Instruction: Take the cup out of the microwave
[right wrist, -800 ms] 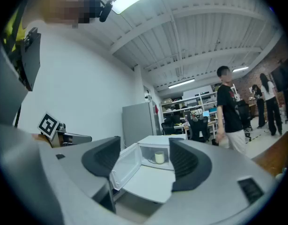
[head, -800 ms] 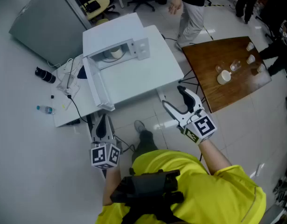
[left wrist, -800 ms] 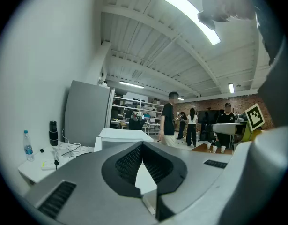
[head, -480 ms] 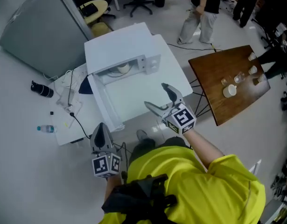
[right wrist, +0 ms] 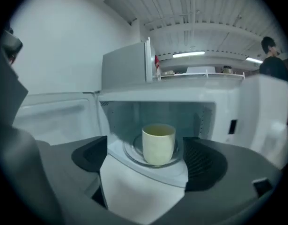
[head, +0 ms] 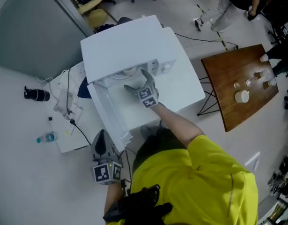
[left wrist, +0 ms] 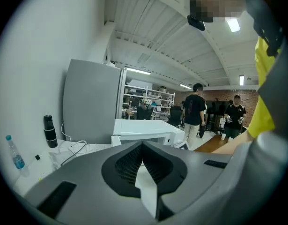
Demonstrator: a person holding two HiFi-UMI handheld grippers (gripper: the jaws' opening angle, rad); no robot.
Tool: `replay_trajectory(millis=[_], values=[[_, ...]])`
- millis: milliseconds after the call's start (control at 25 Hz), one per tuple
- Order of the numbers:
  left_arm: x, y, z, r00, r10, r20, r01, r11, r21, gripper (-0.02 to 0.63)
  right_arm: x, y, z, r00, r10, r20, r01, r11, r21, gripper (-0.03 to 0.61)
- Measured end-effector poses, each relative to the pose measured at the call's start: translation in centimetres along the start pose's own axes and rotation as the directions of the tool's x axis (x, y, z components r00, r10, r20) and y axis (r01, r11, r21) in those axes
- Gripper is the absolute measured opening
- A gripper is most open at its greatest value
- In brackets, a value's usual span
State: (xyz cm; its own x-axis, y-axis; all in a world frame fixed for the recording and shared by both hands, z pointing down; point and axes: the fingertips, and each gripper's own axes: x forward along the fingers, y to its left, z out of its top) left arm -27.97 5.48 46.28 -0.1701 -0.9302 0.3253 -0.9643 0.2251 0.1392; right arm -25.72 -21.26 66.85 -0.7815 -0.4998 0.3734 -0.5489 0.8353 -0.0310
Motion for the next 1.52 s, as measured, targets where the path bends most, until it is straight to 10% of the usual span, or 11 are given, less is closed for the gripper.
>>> replay_trajectory(millis=[600,1080,1520], values=[[0.4,2.2,-1.6,0.999,0.027,-0.024,-0.029,0.998,-0.058,-0.006,12.9,-3.0,-1.8,0.996,-0.064,-0.057,0.067,0.996,0.06,0.466],[4.0,-1.0,-0.1,0.998,-0.067,0.005,0.068,0.995,-0.07,-0.006,-7.7,4.4,-5.1,0.99,0.138,-0.028,-0.134,0.985,0.112,0.466],[6.1,-8.6,-2.1,0.983,-0.178,-0.043,0.175,0.982,-0.068,-0.006,-13.7,-23.7,-14.0,0.97,-0.213,-0.115,0.227,0.967,0.116,0.465]])
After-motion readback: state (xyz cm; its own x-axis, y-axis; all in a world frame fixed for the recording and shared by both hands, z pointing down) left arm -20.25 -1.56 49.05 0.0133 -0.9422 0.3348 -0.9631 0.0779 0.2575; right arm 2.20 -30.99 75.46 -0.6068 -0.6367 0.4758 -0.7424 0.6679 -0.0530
